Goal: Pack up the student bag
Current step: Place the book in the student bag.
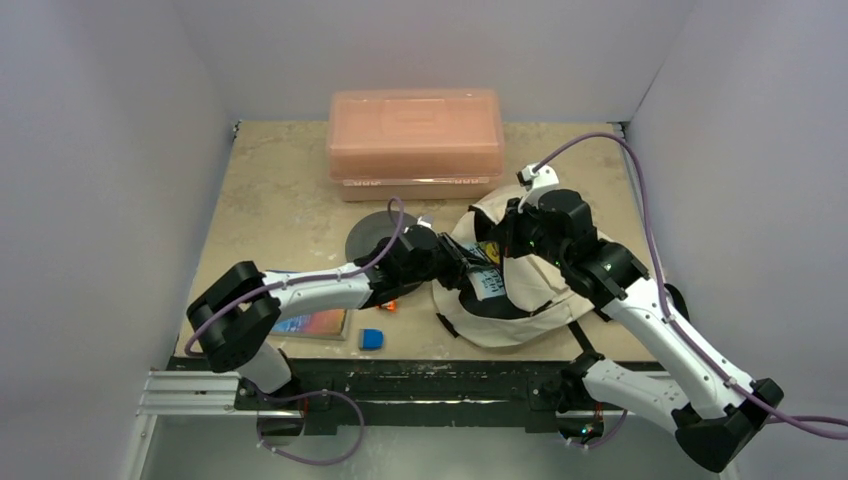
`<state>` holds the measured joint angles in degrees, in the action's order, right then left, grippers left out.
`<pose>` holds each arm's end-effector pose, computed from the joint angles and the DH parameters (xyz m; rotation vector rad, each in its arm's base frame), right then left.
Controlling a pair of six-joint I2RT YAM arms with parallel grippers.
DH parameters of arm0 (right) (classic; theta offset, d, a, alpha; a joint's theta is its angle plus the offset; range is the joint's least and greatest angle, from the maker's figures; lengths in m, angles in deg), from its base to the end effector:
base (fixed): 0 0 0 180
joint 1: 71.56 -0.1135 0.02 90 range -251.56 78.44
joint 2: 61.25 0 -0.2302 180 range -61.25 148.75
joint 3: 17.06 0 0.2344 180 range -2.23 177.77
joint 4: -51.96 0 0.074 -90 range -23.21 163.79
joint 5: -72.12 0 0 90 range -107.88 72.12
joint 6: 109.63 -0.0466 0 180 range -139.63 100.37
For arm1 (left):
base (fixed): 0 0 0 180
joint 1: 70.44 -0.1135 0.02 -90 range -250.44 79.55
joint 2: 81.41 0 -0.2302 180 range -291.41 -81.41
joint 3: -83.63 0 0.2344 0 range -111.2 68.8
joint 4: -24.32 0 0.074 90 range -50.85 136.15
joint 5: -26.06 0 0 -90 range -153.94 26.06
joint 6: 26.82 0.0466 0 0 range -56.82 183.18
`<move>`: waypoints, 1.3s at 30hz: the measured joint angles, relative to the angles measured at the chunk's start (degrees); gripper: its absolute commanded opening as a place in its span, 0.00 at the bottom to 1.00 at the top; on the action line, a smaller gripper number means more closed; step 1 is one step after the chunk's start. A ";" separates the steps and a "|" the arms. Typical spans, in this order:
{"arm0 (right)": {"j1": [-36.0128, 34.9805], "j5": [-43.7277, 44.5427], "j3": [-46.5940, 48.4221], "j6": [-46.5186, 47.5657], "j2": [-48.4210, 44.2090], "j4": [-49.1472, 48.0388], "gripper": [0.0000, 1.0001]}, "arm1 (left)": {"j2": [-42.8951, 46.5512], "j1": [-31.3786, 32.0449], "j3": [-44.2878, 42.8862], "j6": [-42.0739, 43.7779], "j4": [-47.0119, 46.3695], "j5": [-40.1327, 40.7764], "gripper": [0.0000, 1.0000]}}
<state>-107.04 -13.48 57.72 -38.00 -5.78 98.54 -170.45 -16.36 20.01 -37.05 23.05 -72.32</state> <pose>0.1794 0.1235 0.3255 -0.2616 2.0671 0.5036 0.1925 -0.2773 0.1939 -0.8822 2.3773 -1.6404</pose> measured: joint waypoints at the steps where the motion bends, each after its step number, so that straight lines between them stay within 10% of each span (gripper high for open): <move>1: 0.00 -0.33 0.00 0.00 -0.28 -0.20 0.00 | -0.70 0.74 -1.03 0.15 -0.13 1.40 0.00; 18: 0.15 2.03 0.28 3.28 -4.94 1.44 0.00 | -24.41 6.95 -17.31 2.51 -10.97 19.02 0.00; 30: 0.15 0.37 0.24 3.82 -5.27 1.66 0.00 | -28.24 6.64 -22.14 4.63 -0.57 21.81 0.69; 39: 0.15 0.04 -0.33 4.11 -5.62 1.66 0.00 | -21.97 5.77 -23.26 5.73 15.47 21.59 0.81</move>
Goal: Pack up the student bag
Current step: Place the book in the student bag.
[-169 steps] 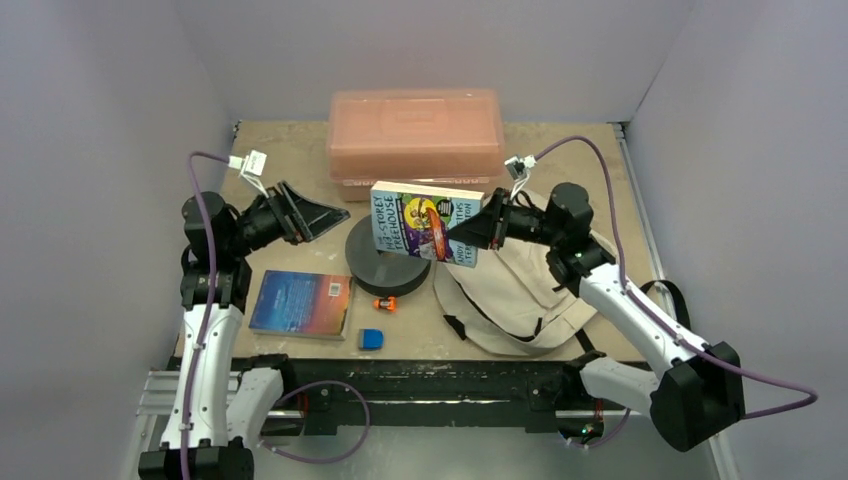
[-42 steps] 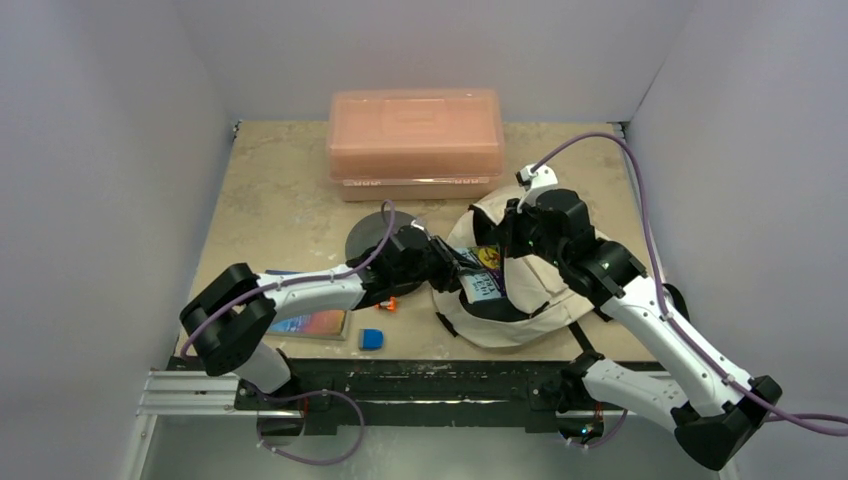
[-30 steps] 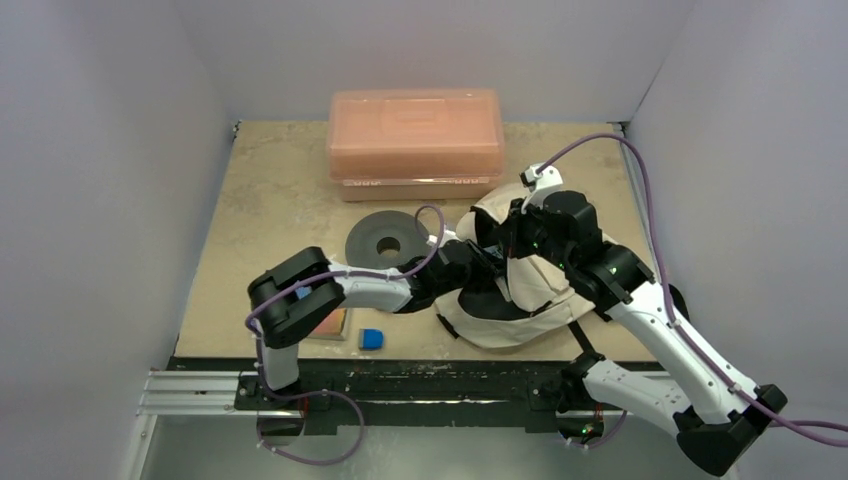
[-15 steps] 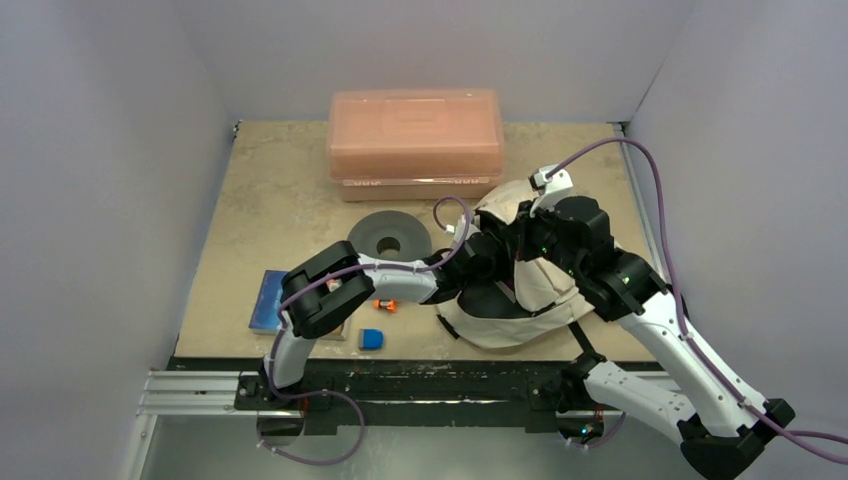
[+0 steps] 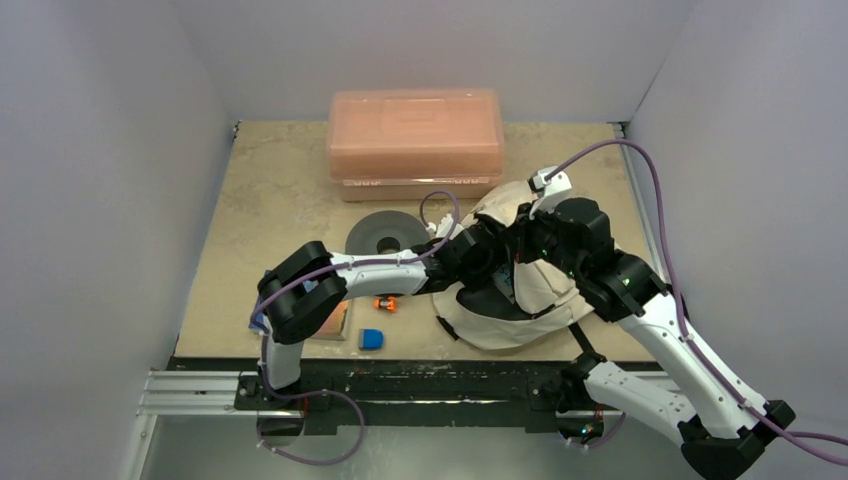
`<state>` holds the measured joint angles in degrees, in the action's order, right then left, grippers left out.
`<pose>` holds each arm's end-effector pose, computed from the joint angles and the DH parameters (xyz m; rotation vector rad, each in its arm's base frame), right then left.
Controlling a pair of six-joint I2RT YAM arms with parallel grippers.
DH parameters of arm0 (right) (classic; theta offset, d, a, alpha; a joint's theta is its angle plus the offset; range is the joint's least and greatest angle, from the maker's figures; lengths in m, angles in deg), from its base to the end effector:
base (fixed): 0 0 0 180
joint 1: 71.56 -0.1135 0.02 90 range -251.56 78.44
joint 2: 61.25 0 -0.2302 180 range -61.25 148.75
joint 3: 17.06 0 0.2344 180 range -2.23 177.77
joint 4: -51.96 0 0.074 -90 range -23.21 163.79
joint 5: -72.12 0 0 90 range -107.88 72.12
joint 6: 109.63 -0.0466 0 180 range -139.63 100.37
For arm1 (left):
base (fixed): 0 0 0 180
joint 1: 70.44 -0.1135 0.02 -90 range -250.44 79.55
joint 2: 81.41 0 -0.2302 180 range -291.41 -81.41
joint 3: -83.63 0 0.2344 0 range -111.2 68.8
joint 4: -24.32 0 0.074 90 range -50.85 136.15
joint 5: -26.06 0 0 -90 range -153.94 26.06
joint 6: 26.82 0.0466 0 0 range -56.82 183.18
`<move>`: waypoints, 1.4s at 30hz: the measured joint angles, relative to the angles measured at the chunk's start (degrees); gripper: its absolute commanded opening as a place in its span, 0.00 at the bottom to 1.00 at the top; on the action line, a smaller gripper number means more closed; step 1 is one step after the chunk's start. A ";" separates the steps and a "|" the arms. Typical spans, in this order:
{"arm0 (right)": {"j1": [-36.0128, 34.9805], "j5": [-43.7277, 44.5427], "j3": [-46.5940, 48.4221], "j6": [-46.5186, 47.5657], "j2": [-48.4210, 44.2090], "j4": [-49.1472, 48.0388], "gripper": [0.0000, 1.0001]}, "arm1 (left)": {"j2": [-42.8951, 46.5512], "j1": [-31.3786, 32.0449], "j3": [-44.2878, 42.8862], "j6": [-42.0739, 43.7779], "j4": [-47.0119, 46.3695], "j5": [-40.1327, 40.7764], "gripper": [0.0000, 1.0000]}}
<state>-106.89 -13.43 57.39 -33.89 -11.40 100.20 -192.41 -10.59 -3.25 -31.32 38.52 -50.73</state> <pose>0.1612 0.1098 0.3387 -0.3179 1.9891 0.4812 0.2152 -0.3493 0.1586 -0.8794 2.3478 -1.1176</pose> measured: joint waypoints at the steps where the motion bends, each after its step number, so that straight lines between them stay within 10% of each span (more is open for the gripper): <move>1: 0.00 0.00 -0.02 0.00 0.00 -0.02 0.00 | 0.63 -0.02 0.00 0.59 1.55 0.00 0.81; 10: 0.00 -1.03 -0.74 -0.02 0.37 -0.04 0.00 | 2.93 -0.20 -0.35 1.05 9.81 -2.97 0.80; 24: 0.90 0.33 -0.87 0.15 1.49 -0.24 0.00 | -9.73 -3.26 -12.98 4.37 7.72 -5.97 0.43; 37: 0.35 0.50 -1.03 0.13 1.07 -1.31 0.00 | -7.17 -3.65 -11.23 10.82 6.84 -11.56 0.93; 42: 0.11 2.12 -1.84 0.04 0.79 -1.27 0.00 | 2.34 -3.58 -6.29 17.46 13.09 -14.29 0.96</move>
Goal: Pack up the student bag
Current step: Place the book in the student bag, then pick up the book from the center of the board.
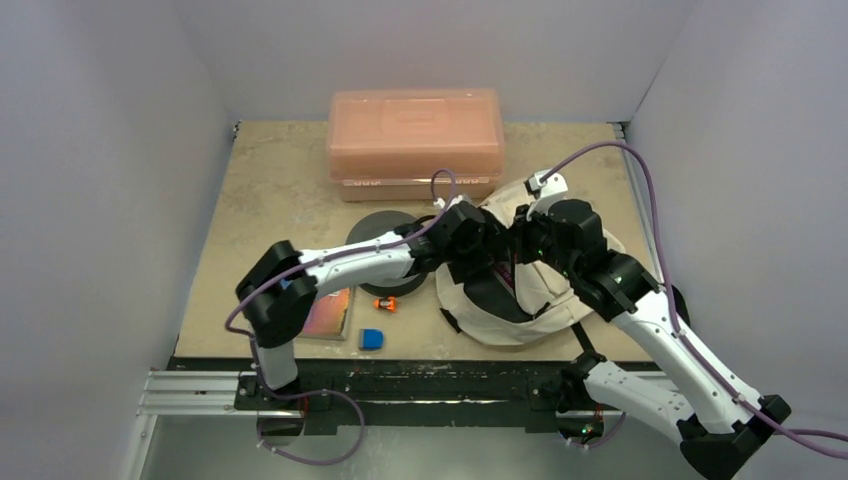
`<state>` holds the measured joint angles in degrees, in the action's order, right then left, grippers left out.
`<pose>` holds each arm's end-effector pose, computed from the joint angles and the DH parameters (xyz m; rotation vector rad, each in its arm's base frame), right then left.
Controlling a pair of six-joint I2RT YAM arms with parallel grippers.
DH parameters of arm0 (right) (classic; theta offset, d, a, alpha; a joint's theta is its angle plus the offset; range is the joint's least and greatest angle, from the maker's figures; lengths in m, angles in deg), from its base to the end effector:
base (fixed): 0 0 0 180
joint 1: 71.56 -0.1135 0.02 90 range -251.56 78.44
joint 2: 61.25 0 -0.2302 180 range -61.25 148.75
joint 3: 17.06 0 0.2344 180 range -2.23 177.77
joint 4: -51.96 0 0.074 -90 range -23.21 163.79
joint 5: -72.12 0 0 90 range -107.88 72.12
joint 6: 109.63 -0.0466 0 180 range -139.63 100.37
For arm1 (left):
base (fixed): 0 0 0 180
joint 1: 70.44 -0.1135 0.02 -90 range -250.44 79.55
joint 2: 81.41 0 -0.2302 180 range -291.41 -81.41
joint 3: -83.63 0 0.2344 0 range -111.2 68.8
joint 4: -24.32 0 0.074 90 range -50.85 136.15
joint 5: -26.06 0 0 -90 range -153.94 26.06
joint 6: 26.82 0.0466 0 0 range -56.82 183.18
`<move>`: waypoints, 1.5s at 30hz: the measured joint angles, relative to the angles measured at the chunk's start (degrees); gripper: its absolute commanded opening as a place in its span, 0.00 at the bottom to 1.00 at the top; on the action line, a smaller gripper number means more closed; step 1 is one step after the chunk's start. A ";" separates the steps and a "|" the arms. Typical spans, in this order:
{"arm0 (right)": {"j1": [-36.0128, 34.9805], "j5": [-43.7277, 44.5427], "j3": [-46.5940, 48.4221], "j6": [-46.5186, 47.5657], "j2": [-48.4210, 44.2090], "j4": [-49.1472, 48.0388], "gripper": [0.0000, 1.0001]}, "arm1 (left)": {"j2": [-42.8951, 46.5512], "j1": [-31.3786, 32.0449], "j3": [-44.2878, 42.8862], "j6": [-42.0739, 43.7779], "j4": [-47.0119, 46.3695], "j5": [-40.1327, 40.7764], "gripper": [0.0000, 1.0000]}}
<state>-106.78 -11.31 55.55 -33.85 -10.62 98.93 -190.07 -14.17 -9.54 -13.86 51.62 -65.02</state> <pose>0.1668 0.1112 0.3284 -0.2969 2.0091 0.4350 0.2258 -0.3398 0.1871 -0.4637 2.5902 -1.0656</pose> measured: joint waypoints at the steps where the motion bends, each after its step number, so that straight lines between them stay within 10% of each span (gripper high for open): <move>1: 0.00 0.17 -0.28 -0.09 0.00 0.13 0.00 | 2.91 0.02 0.94 1.51 1.29 -0.44 0.96; 21: -0.02 -2.91 -4.76 -2.78 4.15 -4.90 0.14 | 51.04 -3.02 26.60 30.18 17.05 12.85 0.97; 36: -16.98 -4.11 -5.77 -3.32 21.14 -13.18 0.86 | 59.43 -31.28 29.44 36.15 36.26 20.46 1.00; 45: -29.09 3.17 3.89 5.90 27.67 -19.69 0.94 | 63.06 -43.78 26.80 36.92 40.39 18.40 1.00</move>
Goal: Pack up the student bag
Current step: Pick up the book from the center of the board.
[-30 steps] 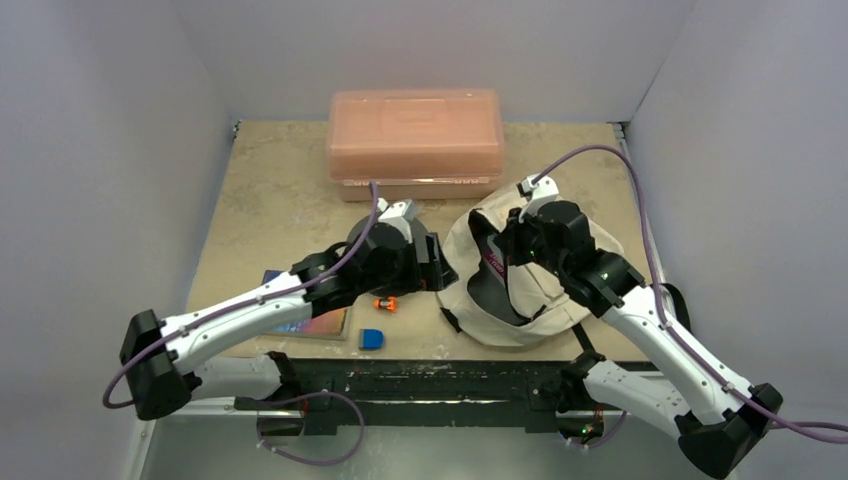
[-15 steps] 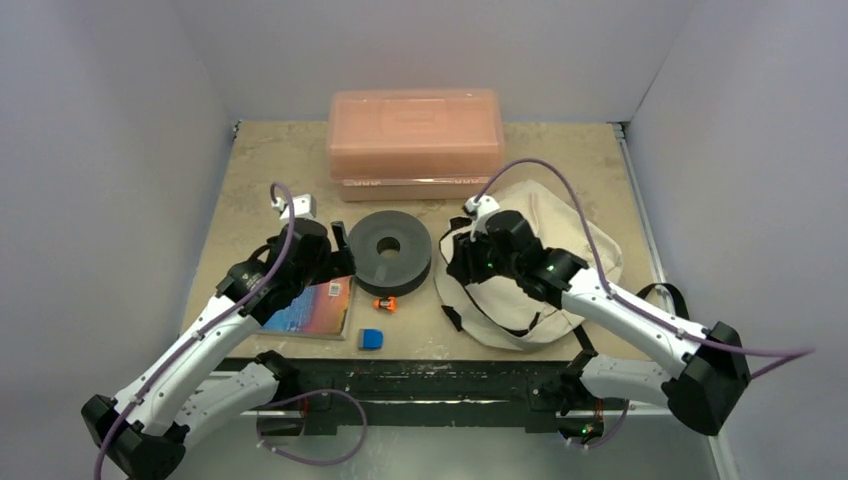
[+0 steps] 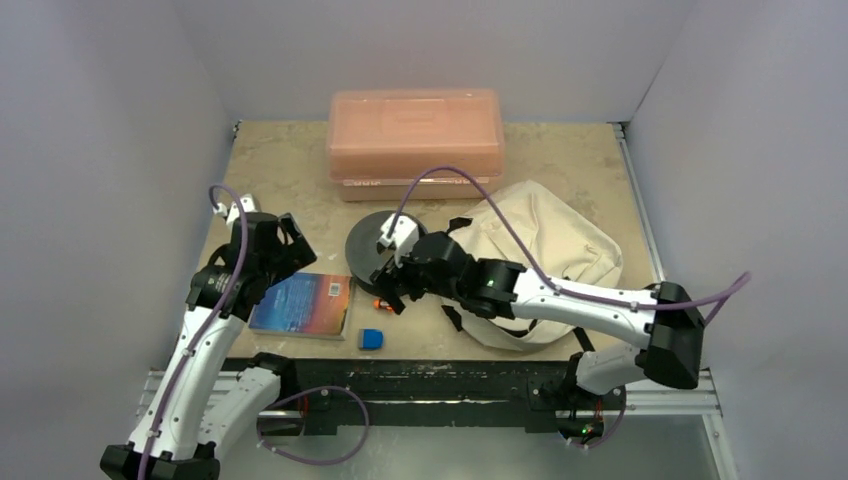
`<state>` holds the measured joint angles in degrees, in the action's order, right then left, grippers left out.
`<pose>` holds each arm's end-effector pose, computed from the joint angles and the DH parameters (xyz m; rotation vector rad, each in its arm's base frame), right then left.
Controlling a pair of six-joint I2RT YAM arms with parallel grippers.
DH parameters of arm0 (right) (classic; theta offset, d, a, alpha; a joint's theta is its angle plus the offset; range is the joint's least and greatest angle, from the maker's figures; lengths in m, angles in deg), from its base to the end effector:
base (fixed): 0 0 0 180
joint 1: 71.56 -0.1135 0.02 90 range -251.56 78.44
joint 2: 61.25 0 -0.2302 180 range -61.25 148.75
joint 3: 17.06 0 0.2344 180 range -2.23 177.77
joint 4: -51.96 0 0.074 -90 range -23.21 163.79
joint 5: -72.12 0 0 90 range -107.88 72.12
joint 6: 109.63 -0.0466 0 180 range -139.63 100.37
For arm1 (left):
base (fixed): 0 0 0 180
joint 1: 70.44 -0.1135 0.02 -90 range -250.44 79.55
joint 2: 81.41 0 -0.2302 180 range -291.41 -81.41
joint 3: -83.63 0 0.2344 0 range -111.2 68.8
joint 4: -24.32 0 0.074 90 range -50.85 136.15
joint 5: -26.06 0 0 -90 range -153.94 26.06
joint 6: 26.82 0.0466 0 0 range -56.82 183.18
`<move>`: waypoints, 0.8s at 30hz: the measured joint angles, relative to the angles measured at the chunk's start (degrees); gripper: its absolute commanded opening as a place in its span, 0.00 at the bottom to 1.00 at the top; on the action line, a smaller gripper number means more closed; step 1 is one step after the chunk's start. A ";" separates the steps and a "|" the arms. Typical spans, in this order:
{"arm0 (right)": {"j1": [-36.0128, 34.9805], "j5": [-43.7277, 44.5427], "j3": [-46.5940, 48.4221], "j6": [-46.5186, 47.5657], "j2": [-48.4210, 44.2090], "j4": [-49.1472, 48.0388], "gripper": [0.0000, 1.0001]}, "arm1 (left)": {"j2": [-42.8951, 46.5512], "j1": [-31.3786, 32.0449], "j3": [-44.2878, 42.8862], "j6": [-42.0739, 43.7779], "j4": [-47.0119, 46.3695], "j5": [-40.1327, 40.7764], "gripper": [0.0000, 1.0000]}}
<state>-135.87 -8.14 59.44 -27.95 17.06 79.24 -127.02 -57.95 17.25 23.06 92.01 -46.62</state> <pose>0.1425 0.2781 0.2732 -0.9028 1.9249 0.5936 0.1583 -0.0209 0.2746 -0.6954 2.2387 -0.0898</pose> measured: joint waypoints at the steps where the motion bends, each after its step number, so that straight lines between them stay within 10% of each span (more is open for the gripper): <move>1: -1.62 0.00 0.48 1.27 1.40 -1.84 0.94 | 0.07 -0.11 -0.96 0.39 0.44 0.15 1.00; 24: -14.45 0.28 13.09 20.41 36.68 -27.91 0.90 | 4.79 -0.17 -3.98 5.64 6.51 6.99 1.00</move>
<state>-150.32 -7.86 72.53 -7.53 53.73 51.33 -122.23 -58.13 13.27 28.70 98.52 -39.62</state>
